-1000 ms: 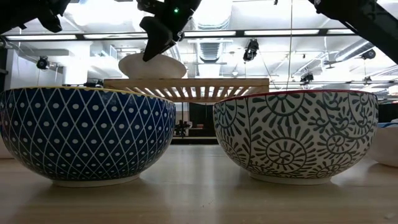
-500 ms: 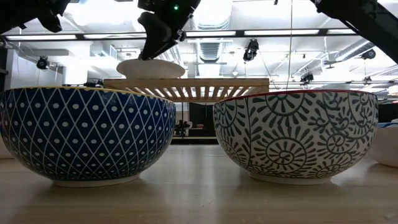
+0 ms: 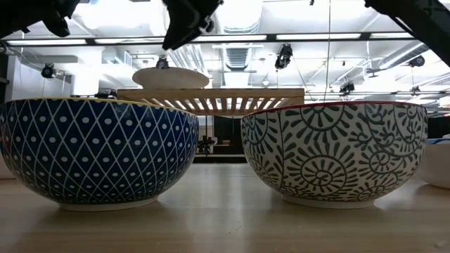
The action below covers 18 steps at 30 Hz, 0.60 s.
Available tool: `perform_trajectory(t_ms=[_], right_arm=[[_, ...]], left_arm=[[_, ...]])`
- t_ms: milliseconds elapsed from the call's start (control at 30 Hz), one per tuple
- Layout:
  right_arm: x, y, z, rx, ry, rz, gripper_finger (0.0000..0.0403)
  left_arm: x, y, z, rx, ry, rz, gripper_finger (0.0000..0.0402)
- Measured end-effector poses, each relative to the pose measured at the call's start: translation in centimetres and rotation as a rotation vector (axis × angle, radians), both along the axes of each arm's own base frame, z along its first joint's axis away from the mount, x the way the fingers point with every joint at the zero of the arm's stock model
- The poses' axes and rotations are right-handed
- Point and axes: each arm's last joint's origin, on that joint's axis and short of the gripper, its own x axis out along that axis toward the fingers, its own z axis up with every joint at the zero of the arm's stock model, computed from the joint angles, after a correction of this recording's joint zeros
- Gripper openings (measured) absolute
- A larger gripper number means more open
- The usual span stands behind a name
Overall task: Place and stack bowls onto a shelf
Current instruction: Put the white patterned bowl on the shelf
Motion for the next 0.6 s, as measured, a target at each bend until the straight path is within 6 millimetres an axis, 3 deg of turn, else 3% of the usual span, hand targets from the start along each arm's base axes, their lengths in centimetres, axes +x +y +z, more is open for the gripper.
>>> perform_trajectory(t_ms=[133, 267, 433, 600], right_arm=[[-0.8, 2.1, 1.2, 0.117, -0.02, 0.123, 0.0186], [-1.0, 3.3, 0.4, 0.171, 0.036, 0.126, 0.0124], [-0.3, 2.9, -2.4, 0.114, 0.106, 0.029, 0.0027], [0.0, 0.2, -4.6, 0.086, 0.133, -0.058, 0.0013]], left_arm=[[0.0, 0.1, 0.0, -0.013, 0.007, 0.018, 0.0075], [0.0, 0.1, 0.0, -0.018, 0.009, 0.023, 0.0075], [0.0, 0.1, 0.0, -0.019, 0.009, 0.024, 0.0075], [0.0, 0.1, 0.0, -0.019, 0.008, 0.024, 0.0075]])
